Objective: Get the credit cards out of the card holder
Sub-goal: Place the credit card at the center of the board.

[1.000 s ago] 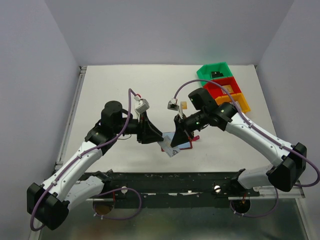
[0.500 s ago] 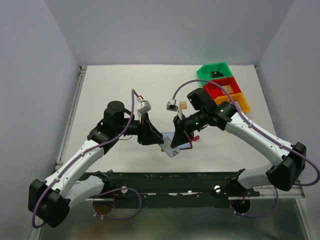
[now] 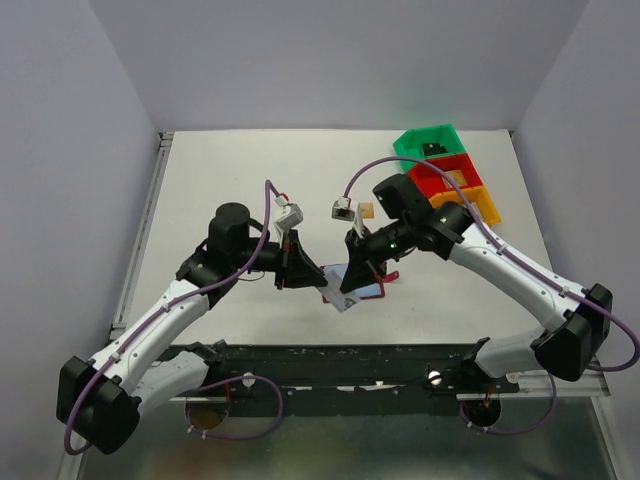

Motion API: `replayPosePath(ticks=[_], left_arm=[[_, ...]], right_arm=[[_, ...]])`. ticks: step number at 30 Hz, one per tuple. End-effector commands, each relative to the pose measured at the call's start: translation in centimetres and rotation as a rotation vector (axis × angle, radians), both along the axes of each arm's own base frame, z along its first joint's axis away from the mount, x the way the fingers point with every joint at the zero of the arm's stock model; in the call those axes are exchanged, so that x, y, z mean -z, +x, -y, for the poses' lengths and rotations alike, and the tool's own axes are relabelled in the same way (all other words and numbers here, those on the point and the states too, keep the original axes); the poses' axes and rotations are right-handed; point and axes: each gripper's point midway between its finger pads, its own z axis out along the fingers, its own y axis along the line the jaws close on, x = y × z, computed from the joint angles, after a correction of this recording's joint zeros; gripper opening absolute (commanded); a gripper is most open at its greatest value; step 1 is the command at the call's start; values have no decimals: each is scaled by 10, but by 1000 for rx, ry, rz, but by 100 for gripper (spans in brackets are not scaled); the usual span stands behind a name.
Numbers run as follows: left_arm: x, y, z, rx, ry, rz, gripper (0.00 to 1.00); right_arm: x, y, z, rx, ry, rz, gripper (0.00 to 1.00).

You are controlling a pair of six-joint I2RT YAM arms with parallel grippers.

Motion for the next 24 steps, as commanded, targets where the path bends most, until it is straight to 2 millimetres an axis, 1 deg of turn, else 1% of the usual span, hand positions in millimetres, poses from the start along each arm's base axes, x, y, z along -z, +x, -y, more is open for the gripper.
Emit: replayPosePath(ticks=[1,2,3,5,6,8,9,10,11,13,14,15,16,18,19,20,21,22,23,24], left_arm=[[1,-2,0,15,-15,23,0],[0,-1,-1,2,-16,25,0],[-3,1,0,-15,-28,49,0],[-5,10,-2,-84,-21,67,0],[-4,17,-4,-122,-13,70,0],[-3,35,-11,-223,1,60,0],[-2,48,-16,-287,9,44,0],[0,62,-21,-359,19,23,0],[2,76,-28,-432,26,1,0],[6,110,-46,-617,29,-64,0],[3,125,-53,-694,10,-90,0],[4,140,-60,-774,-4,-130,0],[3,156,-66,-850,-24,-140,0],[5,184,-74,-960,-50,-160,0],[7,197,-76,-997,-61,-165,0],[13,211,-74,-1005,-59,-171,0],[10,223,-69,-996,-78,-152,0],[17,235,-64,-982,-71,-169,0],[17,246,-58,-958,-76,-174,0],[26,256,-51,-933,-64,-199,0]], right_arm=[[-6,0,0,7,-13,20,24],[-6,4,0,21,-18,37,37],[-8,8,2,66,-35,37,48],[-10,25,8,192,-81,83,60],[-12,36,13,262,-94,113,64],[-25,62,32,450,-114,188,65],[-31,76,46,561,-140,251,65],[-41,91,64,681,-155,332,65],[-54,96,76,760,-130,384,65],[-74,104,93,877,-45,474,66],[-81,106,97,916,6,507,66],[-84,105,103,947,48,529,66],[-84,107,106,975,75,541,66],[-74,107,106,995,102,531,66],[-63,105,103,983,96,512,66],[-54,105,101,984,90,487,66],[-43,104,99,992,77,452,66],[-33,103,96,986,63,423,65],[-25,101,92,973,58,395,66],[-16,99,89,960,50,369,65]])
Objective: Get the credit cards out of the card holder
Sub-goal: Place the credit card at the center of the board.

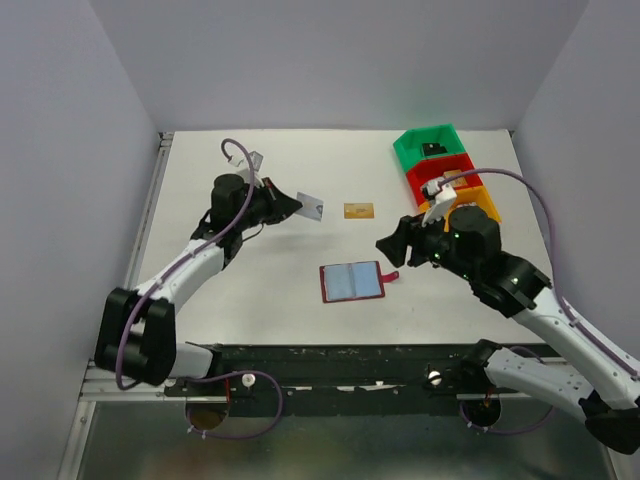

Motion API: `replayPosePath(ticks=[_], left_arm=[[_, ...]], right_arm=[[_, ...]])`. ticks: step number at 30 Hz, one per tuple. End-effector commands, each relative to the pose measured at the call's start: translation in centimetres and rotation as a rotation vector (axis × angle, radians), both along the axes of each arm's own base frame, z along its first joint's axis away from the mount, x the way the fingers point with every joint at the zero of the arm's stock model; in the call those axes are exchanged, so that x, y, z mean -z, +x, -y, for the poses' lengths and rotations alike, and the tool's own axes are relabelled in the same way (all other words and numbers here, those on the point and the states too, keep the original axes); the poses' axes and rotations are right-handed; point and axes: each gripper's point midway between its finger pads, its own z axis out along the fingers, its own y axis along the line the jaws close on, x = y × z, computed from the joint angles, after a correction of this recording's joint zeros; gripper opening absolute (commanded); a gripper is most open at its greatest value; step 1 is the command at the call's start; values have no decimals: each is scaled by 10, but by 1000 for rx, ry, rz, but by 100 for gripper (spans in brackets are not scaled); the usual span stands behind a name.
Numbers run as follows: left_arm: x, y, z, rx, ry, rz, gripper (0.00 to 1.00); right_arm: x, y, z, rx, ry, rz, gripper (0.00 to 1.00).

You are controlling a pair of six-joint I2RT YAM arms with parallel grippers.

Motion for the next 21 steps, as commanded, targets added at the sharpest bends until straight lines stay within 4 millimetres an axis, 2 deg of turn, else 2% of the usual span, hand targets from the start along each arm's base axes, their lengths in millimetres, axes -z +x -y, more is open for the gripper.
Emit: replayPosePath(ticks=[1,6,10,21], left_arm=[[-6,69,13,-48,-74,22,0],[23,111,16,-70,-187,-57,0],[54,136,13,-103,-187,-139,0],[112,171,13,-139,-148,-267,0]], right_arm=[[45,5,-13,25,16,-124,65],[72,1,-22,-15,17,-184,65],[84,2,-26,-28,0,-205,65],[86,10,-34,-46,-38,-211,64]])
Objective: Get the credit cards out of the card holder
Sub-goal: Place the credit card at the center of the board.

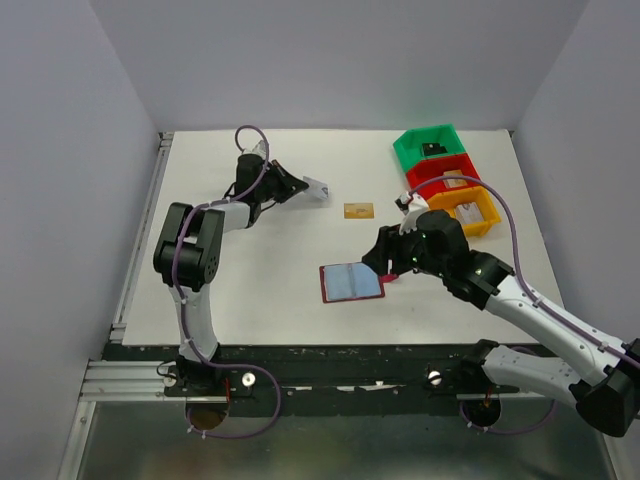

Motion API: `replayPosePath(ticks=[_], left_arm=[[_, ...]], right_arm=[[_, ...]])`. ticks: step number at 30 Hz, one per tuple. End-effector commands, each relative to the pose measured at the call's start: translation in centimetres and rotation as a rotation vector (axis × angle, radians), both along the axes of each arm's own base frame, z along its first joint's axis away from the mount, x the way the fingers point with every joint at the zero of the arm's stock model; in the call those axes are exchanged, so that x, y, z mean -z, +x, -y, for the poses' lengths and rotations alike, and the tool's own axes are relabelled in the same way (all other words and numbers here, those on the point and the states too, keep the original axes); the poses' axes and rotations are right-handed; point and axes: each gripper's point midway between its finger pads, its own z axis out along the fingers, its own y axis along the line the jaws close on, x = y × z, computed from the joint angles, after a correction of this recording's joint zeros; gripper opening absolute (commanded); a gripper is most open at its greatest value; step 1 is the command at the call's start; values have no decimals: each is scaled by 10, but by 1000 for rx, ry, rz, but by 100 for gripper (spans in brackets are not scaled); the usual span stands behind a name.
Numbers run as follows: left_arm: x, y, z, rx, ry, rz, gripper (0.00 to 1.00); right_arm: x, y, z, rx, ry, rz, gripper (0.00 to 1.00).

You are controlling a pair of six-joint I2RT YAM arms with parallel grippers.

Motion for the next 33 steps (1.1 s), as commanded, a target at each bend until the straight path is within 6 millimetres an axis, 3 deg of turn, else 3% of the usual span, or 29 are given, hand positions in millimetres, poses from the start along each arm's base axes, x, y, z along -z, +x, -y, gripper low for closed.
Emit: replayPosePath(ticks=[1,9,18,22,33], left_arm=[[13,18,2,0,-2,-32,0],[35,27,-5,1,39,-95,0],[52,23,3,47,17,-147,4],[51,24,4,53,4,-148,6],[39,24,9,79,0,-113,27]], right_arm=[[-11,4,-9,-27,14,22,64],[-10,10,-7,-13,-9,24,64],[-6,11,-8,-7,-22,9,64],[-5,10,-8,-9,-24,3,64],[-1,10,-6,-9,-49,-8,64]])
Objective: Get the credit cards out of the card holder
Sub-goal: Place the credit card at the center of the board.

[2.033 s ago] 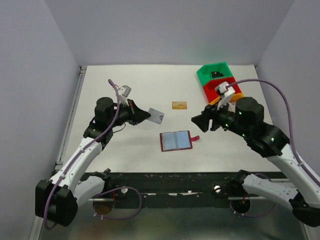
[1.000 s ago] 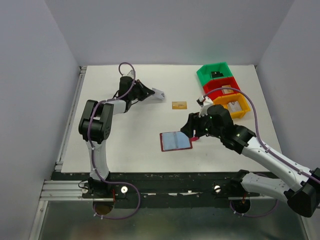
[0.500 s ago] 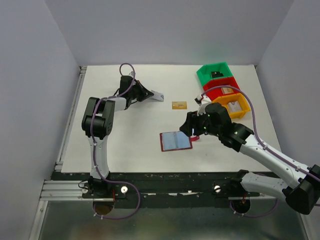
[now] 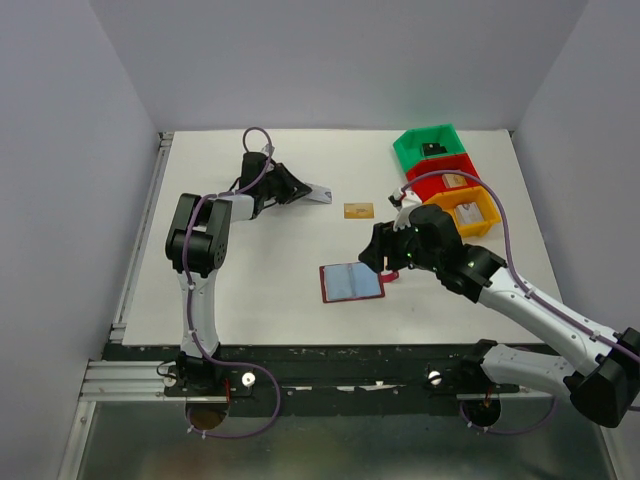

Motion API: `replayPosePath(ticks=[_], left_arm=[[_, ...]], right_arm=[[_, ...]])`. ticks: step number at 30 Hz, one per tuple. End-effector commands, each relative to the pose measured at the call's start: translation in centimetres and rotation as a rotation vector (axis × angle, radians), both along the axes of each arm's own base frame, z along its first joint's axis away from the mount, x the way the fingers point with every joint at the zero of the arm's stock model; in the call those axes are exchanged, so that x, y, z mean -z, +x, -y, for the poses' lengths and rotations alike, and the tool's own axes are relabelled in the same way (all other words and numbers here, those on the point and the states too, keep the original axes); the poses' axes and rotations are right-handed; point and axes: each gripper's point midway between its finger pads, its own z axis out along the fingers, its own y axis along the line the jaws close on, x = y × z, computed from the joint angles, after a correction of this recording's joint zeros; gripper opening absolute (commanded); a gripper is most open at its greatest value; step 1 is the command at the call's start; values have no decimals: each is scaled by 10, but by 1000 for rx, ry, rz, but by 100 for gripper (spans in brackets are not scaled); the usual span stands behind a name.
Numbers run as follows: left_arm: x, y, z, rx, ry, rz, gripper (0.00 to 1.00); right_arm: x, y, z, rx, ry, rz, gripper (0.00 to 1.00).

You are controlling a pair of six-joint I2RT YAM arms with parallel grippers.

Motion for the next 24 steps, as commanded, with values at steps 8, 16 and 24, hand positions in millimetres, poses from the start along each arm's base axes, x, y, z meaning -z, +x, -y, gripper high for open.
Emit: replayPosePath(ticks=[8,16,24], left_arm=[[-11,-1,1,45,44,29,43],[-9,1,-7,48,131,18,48],[-10,1,-35,-6,254,20,62]], right_arm=[[-7,2,3,7,-28,11,64],[-4,1,5,10,-35,3,64],[-5,4,10,33,-62,11,64]])
